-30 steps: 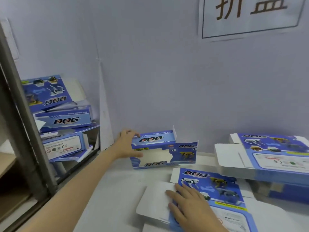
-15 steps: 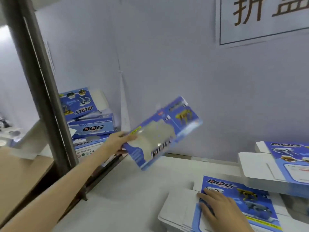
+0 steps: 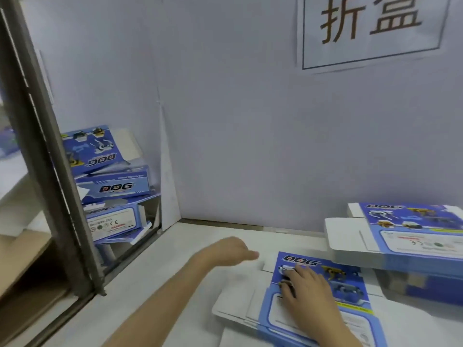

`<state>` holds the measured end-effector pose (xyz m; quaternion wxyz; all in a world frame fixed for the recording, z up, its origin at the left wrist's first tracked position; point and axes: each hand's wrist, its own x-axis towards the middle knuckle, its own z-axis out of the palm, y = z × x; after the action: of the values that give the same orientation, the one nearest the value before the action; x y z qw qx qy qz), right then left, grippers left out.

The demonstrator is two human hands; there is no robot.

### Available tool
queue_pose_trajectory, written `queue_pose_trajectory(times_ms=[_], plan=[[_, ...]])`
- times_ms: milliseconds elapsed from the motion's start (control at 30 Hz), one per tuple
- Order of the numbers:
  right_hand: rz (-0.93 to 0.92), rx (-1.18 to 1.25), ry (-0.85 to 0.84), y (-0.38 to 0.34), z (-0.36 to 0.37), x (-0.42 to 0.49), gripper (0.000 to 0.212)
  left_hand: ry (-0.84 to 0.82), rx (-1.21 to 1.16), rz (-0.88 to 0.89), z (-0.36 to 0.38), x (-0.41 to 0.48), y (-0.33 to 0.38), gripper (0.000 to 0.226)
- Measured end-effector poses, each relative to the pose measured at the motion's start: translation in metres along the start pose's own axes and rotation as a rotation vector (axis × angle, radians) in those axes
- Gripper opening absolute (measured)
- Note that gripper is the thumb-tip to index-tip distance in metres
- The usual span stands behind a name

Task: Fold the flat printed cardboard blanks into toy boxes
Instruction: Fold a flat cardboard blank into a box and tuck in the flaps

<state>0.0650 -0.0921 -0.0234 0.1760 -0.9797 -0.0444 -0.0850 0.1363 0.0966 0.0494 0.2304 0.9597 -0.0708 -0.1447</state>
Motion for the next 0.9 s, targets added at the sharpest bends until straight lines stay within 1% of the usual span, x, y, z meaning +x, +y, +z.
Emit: queue_pose_trajectory(times_ms=[33, 100, 233, 300, 400, 467, 500, 533, 600, 633, 700, 800, 900], plan=[[-0.009, 0.004, -0.009, -0.001, 0.000, 0.000, 0.040, -0.026, 0.085, -0.040, 0.024, 0.001, 0.007, 0.057], [-0.025, 0.002, 0.000, -0.002, -0.003, -0.002, 0.038, -0.016, 0.093, -0.102, 0.054, 0.002, 0.018, 0.057], [-0.076, 0.033, 0.017, -0.002, -0.011, -0.004, 0.029, 0.104, 0.130, -0.086, 0.057, 0.004, 0.023, 0.047], [-0.106, 0.036, -0.027, -0.001, -0.016, -0.004, 0.028, 0.104, 0.102, -0.089, 0.057, 0.001, 0.025, 0.042], [-0.119, 0.106, -0.158, 0.007, -0.027, -0.004, 0.026, 0.143, 0.009, -0.099, 0.064, -0.002, 0.027, 0.041], [-0.104, 0.199, -0.225, 0.013, -0.033, -0.004, 0.025, 0.178, -0.037, -0.062, 0.069, -0.003, 0.030, 0.041], [-0.080, 0.215, -0.225, 0.016, -0.034, -0.005, 0.026, 0.195, -0.039, -0.040, 0.071, -0.003, 0.032, 0.040], [-0.046, 0.182, -0.198, 0.019, -0.033, -0.005, 0.030, 0.202, -0.030, -0.027, 0.072, -0.004, 0.034, 0.036], [0.060, 0.001, -0.140, 0.028, -0.026, -0.005, 0.046, 0.174, -0.021, -0.022, 0.076, -0.005, 0.036, 0.034], [0.116, -0.067, -0.129, 0.031, -0.023, -0.006, 0.052, 0.163, -0.042, -0.020, 0.079, -0.004, 0.037, 0.037], [0.182, -0.106, -0.133, 0.036, -0.019, -0.007, 0.060, 0.170, -0.095, -0.016, 0.081, -0.005, 0.037, 0.053], [0.166, -0.152, -0.117, 0.039, -0.022, -0.004, 0.064, 0.172, -0.132, 0.015, 0.081, -0.007, 0.035, 0.062], [0.129, -0.191, -0.034, 0.047, -0.032, -0.001, 0.053, 0.138, -0.130, 0.032, 0.079, -0.009, 0.030, 0.068]])
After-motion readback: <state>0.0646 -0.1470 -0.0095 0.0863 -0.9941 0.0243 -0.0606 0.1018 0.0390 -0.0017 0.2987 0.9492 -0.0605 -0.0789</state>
